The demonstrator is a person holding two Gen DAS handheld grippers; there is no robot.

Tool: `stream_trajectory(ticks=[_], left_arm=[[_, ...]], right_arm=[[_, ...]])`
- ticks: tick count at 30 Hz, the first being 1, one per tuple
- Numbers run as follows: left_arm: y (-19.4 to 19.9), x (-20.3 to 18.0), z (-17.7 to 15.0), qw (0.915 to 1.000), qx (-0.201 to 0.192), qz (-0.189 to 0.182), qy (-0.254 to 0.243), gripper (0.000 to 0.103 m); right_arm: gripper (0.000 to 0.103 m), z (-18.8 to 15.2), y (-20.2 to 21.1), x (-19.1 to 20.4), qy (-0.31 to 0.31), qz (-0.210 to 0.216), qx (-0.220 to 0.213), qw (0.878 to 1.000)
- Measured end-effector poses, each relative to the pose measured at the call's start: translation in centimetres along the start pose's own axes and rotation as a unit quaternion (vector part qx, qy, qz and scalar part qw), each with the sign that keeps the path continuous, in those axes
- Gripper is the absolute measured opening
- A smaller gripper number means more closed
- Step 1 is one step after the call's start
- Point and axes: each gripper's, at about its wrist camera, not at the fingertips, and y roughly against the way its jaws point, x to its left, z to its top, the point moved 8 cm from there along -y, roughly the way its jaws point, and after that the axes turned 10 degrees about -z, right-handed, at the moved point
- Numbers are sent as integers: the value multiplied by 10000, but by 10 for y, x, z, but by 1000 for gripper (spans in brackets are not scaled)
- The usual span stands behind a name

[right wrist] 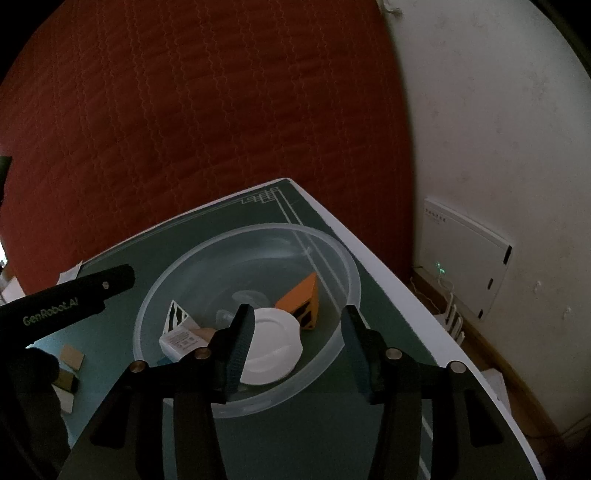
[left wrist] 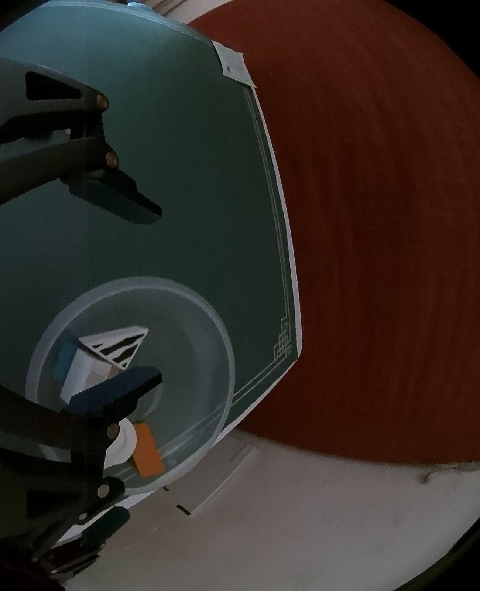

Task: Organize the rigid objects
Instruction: 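Lower the white cube into the bowl and open the left tool, then move both tools back from the bowl to the remaining blocks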

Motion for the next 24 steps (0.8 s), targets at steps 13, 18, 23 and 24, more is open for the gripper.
stream_trajectory(ticks=[13, 18, 23, 24], left_arm=[[6, 8, -8, 9997, -38, 251, -8, 92], [12, 14, -13, 9993, -61, 357, -41, 97], [22, 24, -20, 9984, -91, 552, -62, 98], [23, 27, -21, 9982, -94, 597, -59, 99]], right_arm=[[52, -1, 0, 1, 32, 25, 38, 10000], [53, -2, 0, 5, 70, 64, 54, 9999], [58, -3, 1, 10, 115, 117, 67, 9998], [58, -3, 2, 10, 124, 129, 65, 9998]])
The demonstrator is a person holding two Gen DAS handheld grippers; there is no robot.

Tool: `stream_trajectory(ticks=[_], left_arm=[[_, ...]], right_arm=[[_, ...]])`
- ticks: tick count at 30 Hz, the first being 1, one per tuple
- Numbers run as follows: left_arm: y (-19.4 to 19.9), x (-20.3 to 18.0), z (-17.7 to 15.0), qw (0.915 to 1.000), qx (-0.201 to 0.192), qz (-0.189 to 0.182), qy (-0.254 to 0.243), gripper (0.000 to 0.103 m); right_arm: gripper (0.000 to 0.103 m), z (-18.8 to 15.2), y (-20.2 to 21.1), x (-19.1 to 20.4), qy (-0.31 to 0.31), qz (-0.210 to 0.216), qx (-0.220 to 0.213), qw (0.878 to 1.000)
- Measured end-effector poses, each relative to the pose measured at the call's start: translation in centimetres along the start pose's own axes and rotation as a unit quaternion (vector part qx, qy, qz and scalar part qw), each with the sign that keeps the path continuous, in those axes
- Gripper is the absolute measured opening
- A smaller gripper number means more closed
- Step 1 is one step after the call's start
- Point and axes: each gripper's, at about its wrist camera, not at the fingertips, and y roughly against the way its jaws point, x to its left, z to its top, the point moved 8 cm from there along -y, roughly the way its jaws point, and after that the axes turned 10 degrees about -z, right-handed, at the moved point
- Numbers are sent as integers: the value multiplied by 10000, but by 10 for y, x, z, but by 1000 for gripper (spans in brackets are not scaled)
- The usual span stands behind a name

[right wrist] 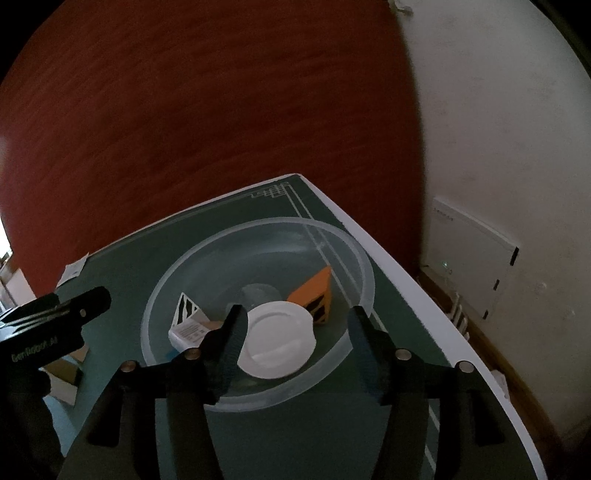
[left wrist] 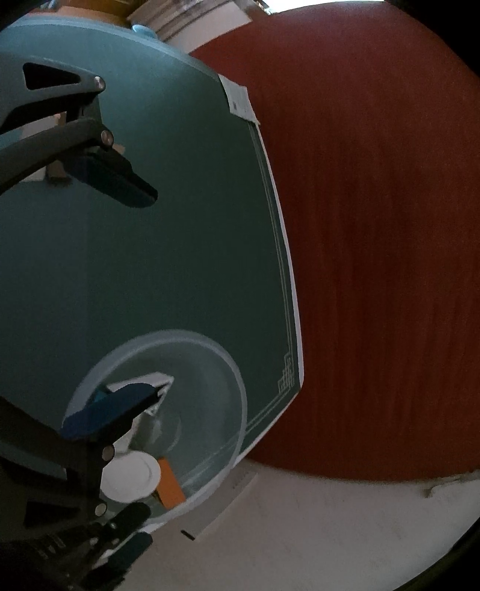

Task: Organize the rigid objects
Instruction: 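Move both tools back from the bowl to the remaining blocks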

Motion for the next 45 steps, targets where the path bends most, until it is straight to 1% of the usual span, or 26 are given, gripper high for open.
stream_trajectory(ticks=[12, 22, 27, 33, 37, 45], left_arm=[[18, 24, -14, 9994, -32, 319, 89, 100], [25, 41, -26, 9985, -1, 536, 98, 101], [29, 56, -34, 9978, 31, 625, 236, 101], [39, 83, -47, 9959, 71, 742, 520, 102], [47, 106, -54, 9933, 69, 900, 720, 102], [56, 139, -70, 9888, 135, 1129, 967, 102]], right_arm=[[60, -4, 7, 14, 189, 160, 0, 9997], [60, -8, 10, 23, 264, 281, 100, 9992], [60, -12, 12, 29, 283, 386, 180, 9987], [62, -20, 17, 43, 372, 660, 319, 9966], [62, -28, 23, 56, 500, 858, 394, 9943], [64, -45, 37, 78, 780, 1197, 486, 9885]])
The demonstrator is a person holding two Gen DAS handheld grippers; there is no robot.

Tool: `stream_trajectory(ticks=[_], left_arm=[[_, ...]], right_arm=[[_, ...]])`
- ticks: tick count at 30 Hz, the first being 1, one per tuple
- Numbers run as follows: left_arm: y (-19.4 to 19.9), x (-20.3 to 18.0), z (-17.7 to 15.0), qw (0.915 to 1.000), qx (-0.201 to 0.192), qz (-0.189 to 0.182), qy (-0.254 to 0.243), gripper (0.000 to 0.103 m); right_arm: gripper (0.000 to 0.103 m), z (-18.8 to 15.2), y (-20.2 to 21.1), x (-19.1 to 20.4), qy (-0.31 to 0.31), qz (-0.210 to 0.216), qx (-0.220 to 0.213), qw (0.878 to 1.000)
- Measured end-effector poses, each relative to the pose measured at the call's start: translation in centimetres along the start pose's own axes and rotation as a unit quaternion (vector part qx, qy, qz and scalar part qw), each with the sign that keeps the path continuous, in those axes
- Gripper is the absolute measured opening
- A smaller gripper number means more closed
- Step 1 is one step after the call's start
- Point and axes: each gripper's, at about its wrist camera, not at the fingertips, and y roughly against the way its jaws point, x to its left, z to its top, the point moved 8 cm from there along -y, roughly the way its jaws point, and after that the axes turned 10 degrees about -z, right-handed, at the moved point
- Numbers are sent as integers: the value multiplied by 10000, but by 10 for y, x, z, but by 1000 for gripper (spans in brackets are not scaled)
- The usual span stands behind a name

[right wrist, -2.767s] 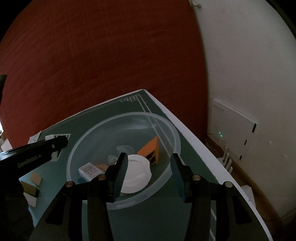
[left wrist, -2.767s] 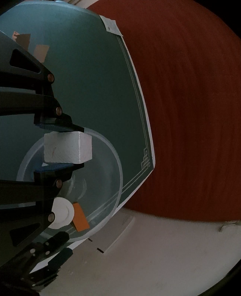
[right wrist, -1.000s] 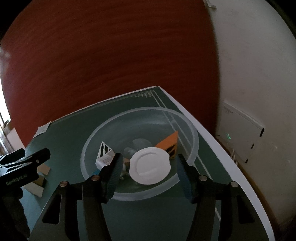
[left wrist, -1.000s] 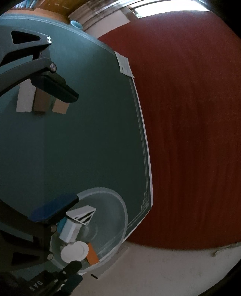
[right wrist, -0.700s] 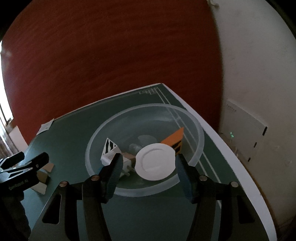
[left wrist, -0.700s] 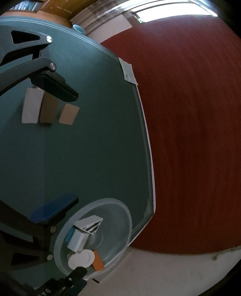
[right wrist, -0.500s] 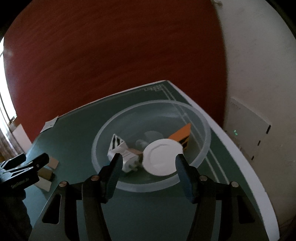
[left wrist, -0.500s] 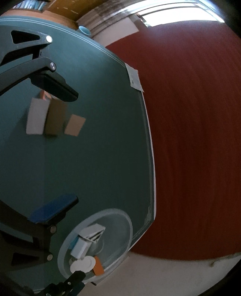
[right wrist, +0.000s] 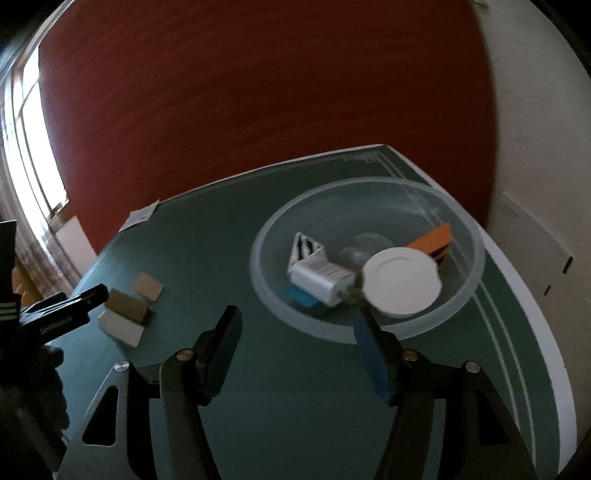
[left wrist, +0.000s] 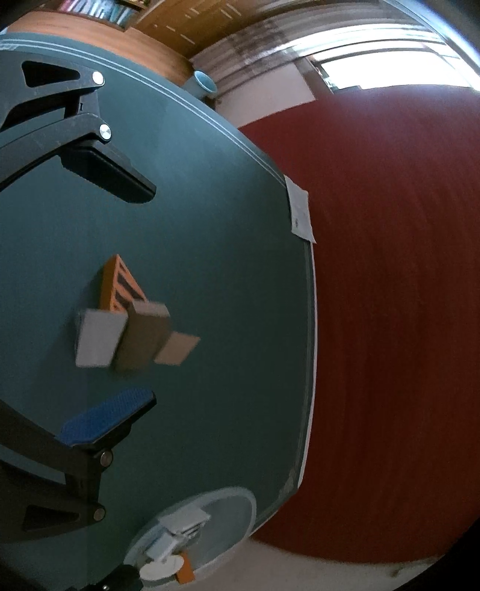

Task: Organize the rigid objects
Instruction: 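Move both tools back from the bowl to the remaining blocks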

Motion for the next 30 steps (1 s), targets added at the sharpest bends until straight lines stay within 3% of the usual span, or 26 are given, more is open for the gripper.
stream_trajectory(ticks=[16, 30], left_arm=[[-11, 12, -31, 9992, 383, 29, 63, 102], [-3, 35, -44, 9988, 467, 150, 17, 103]], right_arm=[[64, -24, 0, 37, 442, 328, 221, 9982], [64, -29, 0, 40, 506, 363, 281, 9977]])
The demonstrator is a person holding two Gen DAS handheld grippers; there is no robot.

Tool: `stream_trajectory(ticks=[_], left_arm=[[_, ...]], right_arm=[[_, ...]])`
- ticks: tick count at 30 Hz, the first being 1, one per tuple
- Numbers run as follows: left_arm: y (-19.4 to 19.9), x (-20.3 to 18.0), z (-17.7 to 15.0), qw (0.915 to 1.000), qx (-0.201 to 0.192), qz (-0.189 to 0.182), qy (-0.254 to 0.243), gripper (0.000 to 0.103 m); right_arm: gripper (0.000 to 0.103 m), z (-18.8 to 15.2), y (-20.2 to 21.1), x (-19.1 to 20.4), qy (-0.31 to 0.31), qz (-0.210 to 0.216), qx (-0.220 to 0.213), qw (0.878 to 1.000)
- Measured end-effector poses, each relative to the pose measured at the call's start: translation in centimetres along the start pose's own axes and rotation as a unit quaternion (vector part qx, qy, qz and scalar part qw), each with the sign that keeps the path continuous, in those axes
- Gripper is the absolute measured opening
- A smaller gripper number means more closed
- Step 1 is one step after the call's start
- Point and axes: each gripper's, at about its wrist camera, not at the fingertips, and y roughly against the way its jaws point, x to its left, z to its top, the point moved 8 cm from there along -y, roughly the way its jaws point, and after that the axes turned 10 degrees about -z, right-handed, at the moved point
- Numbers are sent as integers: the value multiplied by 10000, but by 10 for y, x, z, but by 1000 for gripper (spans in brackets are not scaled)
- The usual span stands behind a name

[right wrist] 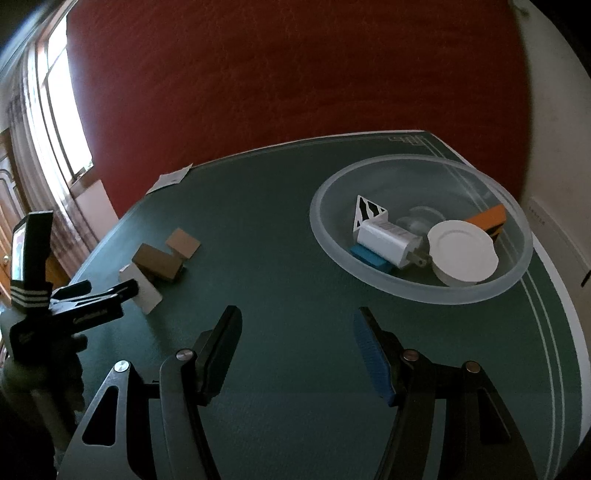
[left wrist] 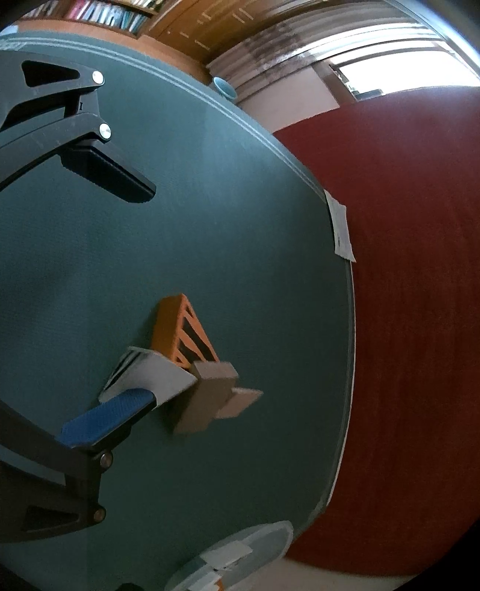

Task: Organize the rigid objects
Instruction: 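Move both tools back from the bowl to the remaining blocks, then grasp the white flat block with the left tool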

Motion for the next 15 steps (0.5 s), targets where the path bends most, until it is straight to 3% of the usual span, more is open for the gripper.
stream_trajectory(ticks=[8, 15], left_arm=[[3, 28, -10, 9996, 88, 238, 80, 102], [7, -2, -5, 9998, 13, -198, -60, 102]], right_arm=[[64, -5, 0, 5, 54, 43, 39, 10000], [64, -8, 0, 10, 110, 59, 68, 9999]])
